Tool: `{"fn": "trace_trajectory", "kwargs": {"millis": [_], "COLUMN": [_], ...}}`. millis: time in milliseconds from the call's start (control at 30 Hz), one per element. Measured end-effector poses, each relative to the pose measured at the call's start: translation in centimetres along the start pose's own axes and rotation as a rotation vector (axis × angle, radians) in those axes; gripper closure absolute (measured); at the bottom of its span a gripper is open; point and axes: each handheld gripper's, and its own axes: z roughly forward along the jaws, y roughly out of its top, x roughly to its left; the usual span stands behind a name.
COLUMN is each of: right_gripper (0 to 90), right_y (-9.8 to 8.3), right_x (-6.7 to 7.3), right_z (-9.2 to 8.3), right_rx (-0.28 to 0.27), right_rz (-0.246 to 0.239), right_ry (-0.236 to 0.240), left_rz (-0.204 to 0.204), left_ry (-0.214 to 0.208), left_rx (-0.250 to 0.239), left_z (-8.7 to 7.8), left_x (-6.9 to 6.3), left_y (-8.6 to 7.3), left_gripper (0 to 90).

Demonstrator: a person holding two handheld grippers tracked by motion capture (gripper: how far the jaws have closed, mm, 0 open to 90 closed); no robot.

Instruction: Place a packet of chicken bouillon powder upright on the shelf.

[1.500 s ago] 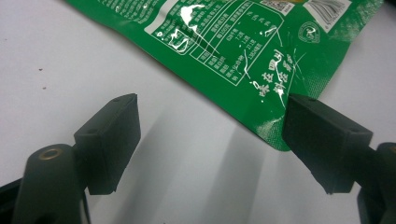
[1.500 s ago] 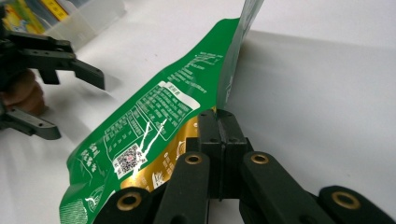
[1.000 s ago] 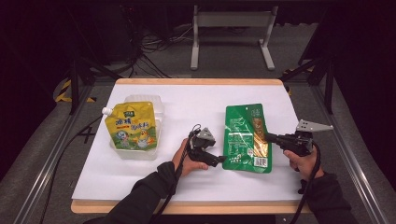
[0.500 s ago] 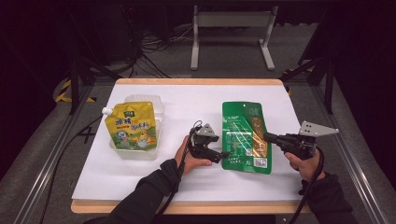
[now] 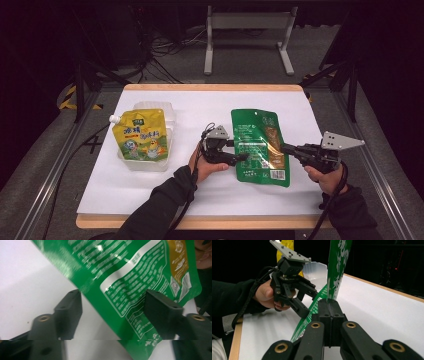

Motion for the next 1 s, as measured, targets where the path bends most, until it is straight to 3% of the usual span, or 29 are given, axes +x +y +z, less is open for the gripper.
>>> {"fn": "trace_trajectory", "kwargs": {"millis": [133, 233, 400, 533, 633, 767, 833, 1000], "right_gripper": [90.0, 90.0, 90.0, 90.0, 90.0, 90.0, 89.2, 89.0], "right_y": [0.0, 0.1, 0.1, 0.1, 0.2, 0.5, 0.5, 0.6], "right_x": [0.1, 0.1, 0.1, 0.3, 0.4, 0.7, 0.8, 0.9], "right_z": [-0.1, 0.0, -0.1, 0.0, 0.0, 0.1, 0.3, 0.9], "right_rx": [-0.005, 0.001, 0.003, 0.001, -0.004, 0.004, 0.017, 0.037], "right_rz": [-0.009, -0.018, -0.025, -0.036, -0.045, -0.062, -0.067, -0.067], "right_ry": [0.009, 0.007, 0.017, 0.016, 0.011, 0.006, -0.001, -0.017], "left_rz": [0.001, -0.001, 0.018, 0.073, 0.088, 0.113, 0.15, 0.177], "left_ry": [0.004, -0.006, -0.006, 0.011, 0.008, 0.022, 0.028, 0.046], "left_rx": [-0.009, -0.013, -0.056, -0.073, -0.099, -0.111, -0.127, -0.096], "left_z": [-0.2, -0.3, -1.0, -1.7, -2.4, -3.1, -3.7, -3.9], "left_x": [0.0, 0.2, 0.2, -0.2, -0.3, -0.5, -0.8, -1.2], "left_y": [0.2, 0.1, 0.2, 0.5, 0.7, 0.9, 1.2, 1.1], "left_gripper": [47.9, 49.7, 69.8, 77.6, 84.7, 89.9, 90.0, 90.0]}}
